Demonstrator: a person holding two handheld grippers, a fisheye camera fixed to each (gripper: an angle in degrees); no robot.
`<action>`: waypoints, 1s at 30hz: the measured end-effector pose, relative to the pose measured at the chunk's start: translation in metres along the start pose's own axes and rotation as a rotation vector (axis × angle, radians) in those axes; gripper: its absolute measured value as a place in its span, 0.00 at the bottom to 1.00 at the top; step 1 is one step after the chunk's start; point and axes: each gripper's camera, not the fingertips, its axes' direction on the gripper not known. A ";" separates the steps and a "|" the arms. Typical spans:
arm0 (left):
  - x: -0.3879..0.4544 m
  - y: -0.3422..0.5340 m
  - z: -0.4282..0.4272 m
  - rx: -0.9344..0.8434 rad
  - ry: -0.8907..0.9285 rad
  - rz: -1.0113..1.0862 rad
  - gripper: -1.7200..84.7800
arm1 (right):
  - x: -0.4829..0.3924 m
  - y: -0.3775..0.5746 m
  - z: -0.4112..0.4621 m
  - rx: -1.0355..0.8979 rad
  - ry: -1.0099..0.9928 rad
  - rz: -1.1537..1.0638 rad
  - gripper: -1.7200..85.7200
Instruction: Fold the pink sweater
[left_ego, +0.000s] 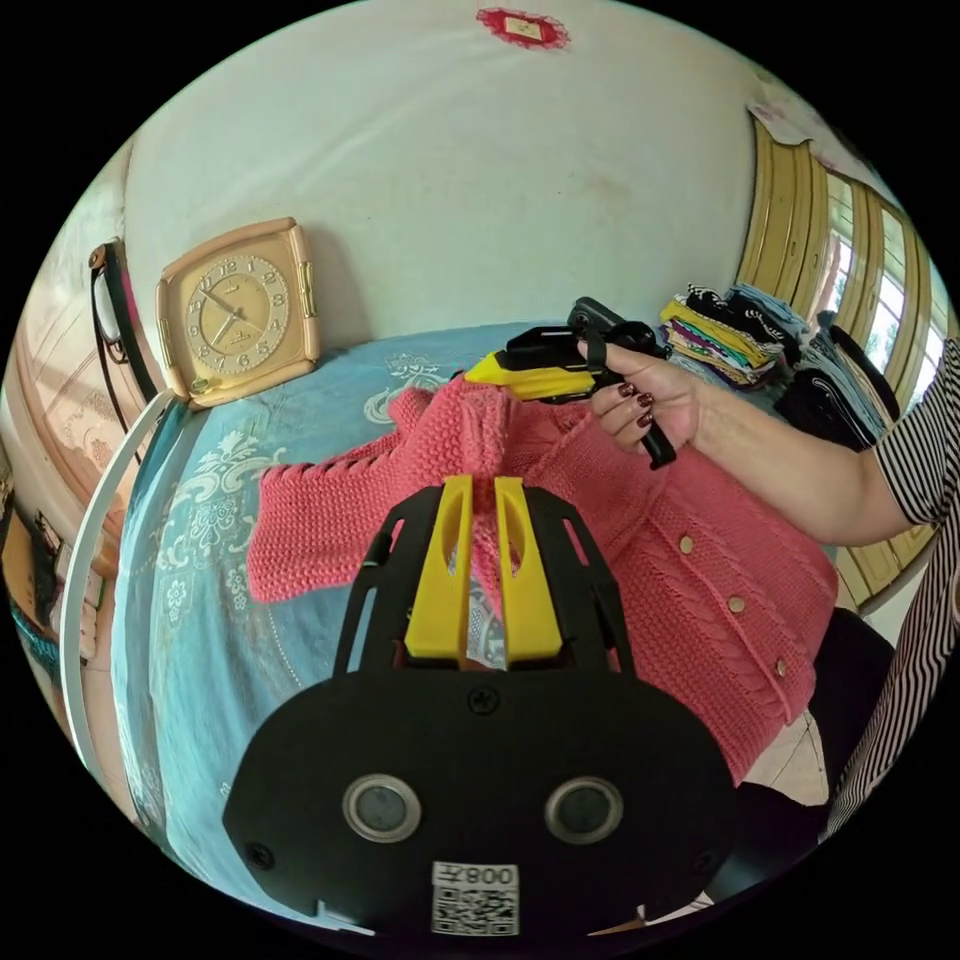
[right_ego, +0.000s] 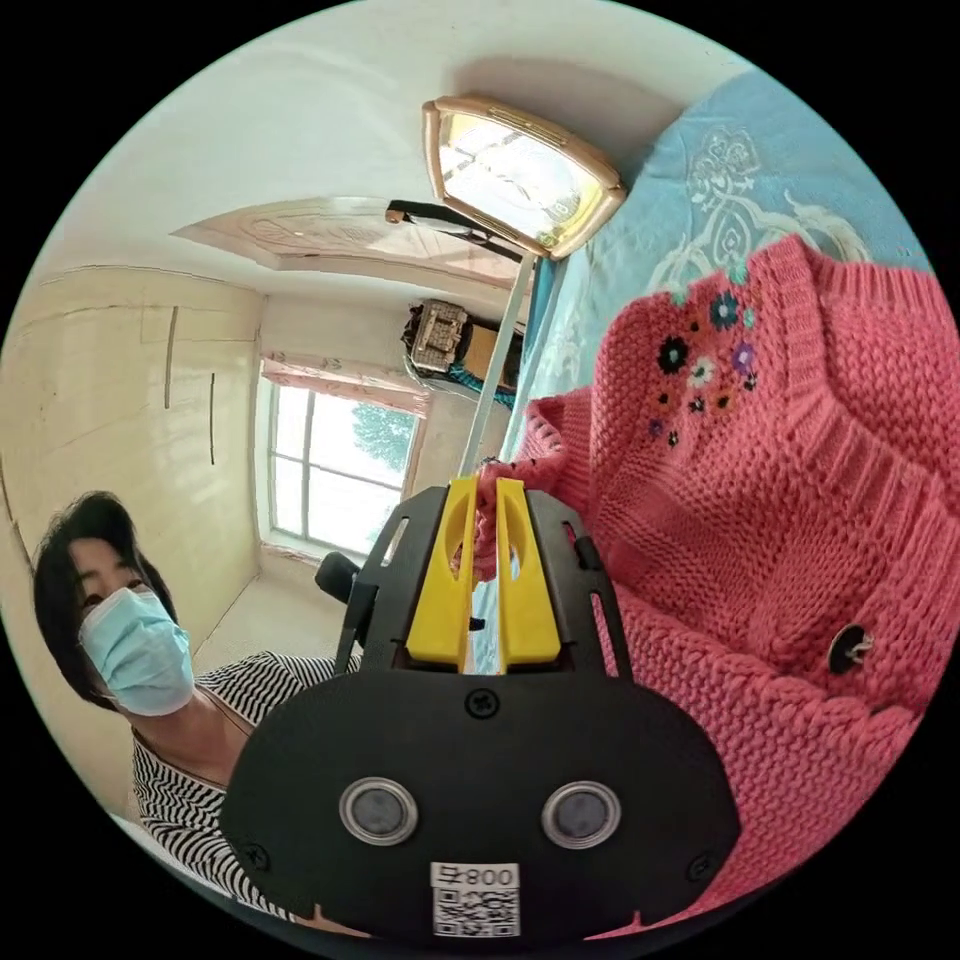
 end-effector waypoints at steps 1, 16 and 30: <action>0.010 -0.003 0.001 0.036 -0.002 0.009 0.05 | -0.016 0.001 -0.008 0.010 -0.006 -0.048 0.05; 0.195 -0.026 0.131 0.088 0.327 0.227 0.05 | -0.094 0.175 -0.178 0.303 0.386 -0.125 0.05; 0.286 -0.031 0.226 -0.072 0.327 0.350 0.05 | -0.085 0.287 -0.186 0.468 0.640 -0.023 0.05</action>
